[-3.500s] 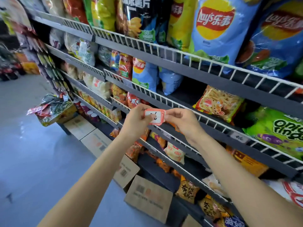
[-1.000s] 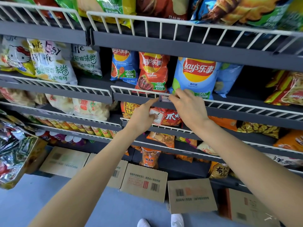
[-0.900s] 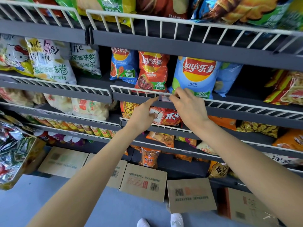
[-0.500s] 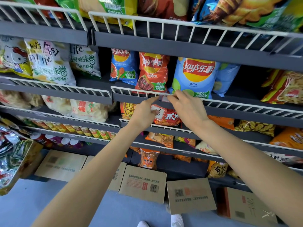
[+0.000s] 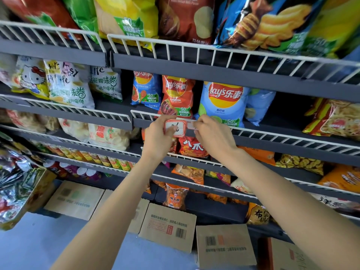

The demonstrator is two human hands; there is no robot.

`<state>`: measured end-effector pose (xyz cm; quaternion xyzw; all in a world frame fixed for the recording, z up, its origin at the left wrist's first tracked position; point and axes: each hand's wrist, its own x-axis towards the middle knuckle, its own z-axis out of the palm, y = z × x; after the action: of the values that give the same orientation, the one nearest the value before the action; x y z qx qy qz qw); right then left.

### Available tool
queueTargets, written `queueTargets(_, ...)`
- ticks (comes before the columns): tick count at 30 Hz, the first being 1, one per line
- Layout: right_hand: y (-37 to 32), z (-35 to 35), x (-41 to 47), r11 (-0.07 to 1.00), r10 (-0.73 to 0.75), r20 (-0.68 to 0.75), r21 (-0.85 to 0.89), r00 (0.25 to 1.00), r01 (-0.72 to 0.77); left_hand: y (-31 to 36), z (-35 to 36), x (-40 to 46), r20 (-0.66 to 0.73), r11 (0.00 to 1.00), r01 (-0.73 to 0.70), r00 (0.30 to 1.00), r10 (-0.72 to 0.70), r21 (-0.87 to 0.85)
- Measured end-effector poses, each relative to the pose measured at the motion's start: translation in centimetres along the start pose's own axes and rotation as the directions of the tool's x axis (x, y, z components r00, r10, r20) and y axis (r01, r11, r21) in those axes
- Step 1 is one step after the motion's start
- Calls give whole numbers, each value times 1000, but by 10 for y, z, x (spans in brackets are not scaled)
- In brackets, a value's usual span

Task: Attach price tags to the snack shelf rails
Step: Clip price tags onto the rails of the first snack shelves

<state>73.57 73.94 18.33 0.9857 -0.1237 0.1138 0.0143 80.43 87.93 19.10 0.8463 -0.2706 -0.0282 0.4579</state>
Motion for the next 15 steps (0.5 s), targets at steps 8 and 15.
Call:
queueTargets(8,-27,-46,0,409,78,248,875,966,-258,-5,-22,-16,-20,994,64,998,-66,-87)
queueTargets(15,-87,-47,28,360,19,200,913,980,-193,-36,-81,-18,12,972,113,994,-113,-206)
